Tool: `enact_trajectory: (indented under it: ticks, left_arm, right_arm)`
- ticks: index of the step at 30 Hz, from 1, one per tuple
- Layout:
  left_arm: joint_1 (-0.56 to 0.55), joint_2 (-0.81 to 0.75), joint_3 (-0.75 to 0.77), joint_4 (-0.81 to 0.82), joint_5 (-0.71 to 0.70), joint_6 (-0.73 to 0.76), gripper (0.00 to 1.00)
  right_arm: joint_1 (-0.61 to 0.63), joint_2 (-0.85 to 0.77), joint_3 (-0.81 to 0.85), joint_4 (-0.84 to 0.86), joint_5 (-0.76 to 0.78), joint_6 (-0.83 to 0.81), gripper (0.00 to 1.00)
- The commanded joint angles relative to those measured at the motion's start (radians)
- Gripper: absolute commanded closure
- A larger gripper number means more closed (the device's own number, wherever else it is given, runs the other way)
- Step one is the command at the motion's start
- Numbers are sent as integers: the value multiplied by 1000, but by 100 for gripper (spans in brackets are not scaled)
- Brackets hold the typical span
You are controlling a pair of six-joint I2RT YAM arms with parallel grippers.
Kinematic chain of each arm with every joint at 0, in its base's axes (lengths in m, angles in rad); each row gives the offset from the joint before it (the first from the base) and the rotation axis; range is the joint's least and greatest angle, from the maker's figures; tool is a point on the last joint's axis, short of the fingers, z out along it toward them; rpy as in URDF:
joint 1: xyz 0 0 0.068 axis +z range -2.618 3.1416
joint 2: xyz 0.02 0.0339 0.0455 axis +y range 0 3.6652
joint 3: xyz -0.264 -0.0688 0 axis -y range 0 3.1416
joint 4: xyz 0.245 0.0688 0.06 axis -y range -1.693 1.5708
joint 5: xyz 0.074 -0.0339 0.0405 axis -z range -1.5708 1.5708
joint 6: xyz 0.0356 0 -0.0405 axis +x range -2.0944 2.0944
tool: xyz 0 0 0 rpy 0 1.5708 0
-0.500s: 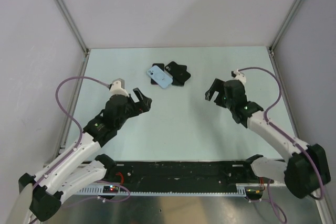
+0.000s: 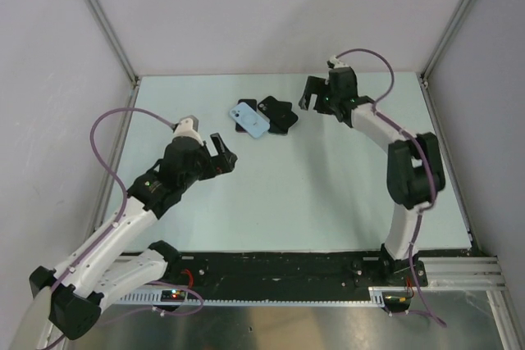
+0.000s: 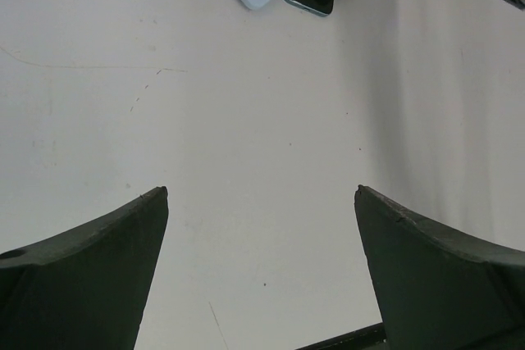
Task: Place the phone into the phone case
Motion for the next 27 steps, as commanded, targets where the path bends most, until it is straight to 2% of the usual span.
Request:
enact_trajectory:
  ticks: [1,8,18,27]
  left_arm:
    - [32,7,70,-59,39,51,2]
    - [51,-3,85,-94,59,87,2]
    - [61,20,79,-107,86,95,2]
    - [67,40,80,-110,104,99,2]
  right_arm:
    - [-2,189,229,-90,-115,-99,0]
    - [30,369,416,-157,-174,-186,0]
    - [113,559,687,-362,-75,-352,0]
    - [157,630,797,-435,50,-428,0]
